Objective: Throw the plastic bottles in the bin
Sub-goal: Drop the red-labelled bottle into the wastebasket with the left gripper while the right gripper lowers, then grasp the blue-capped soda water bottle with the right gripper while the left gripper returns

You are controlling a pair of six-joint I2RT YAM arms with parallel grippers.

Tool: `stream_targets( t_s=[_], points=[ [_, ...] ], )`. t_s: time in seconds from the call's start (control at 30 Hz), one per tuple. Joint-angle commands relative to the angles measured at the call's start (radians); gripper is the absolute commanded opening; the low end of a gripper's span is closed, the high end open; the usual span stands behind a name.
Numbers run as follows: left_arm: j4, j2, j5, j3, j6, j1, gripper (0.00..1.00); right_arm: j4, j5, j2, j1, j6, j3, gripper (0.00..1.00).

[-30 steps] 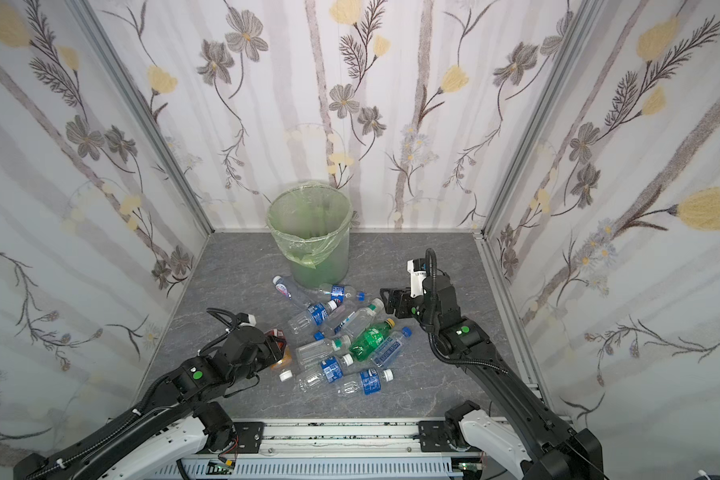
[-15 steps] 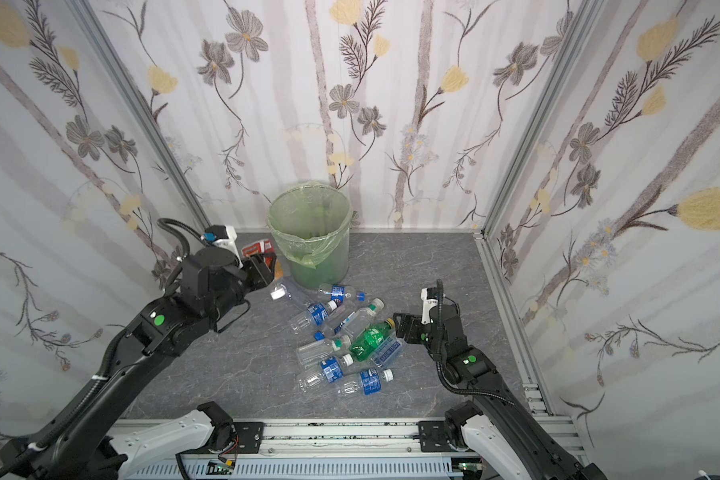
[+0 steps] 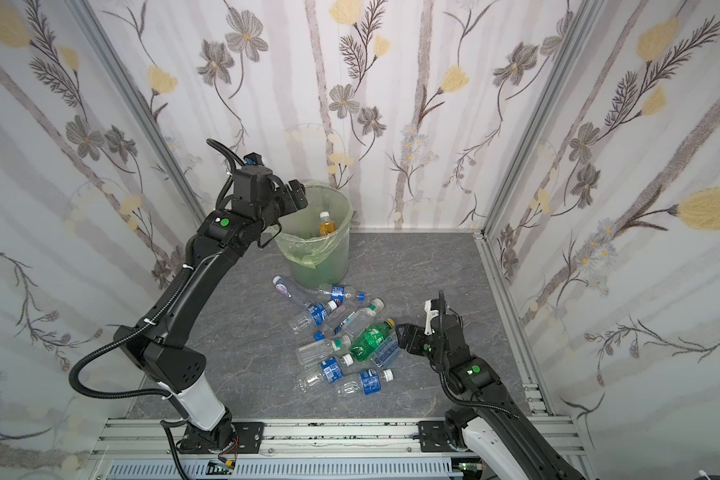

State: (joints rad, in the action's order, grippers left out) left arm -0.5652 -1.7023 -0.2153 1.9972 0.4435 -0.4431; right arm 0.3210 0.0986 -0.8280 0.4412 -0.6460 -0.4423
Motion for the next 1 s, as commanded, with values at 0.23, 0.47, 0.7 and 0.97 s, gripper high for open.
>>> stream_targets(
  t_s=[0.23,0.47,0.7,0.97],
  points=[
    [0.021,0.385,0.015,-0.503,-0.055,0.004,0.96,0.007,0.068,-0.046,0.006,-0.037,0.028,0.83],
    [0.029,0.633,0.073,-0.890,-0.018,0.004,0.98,-0.086,0.064,-0.169,0.048,-0.093,0.047,0.82],
    [0.029,0.788,0.108,-1.086,0.019,0.004,0.98,-0.220,0.051,-0.286,0.072,-0.136,0.067,0.82],
    [0.032,0.830,0.113,-1.138,0.043,0.004,0.98,-0.265,-0.023,-0.416,0.069,-0.162,0.051,0.86]
  ],
)
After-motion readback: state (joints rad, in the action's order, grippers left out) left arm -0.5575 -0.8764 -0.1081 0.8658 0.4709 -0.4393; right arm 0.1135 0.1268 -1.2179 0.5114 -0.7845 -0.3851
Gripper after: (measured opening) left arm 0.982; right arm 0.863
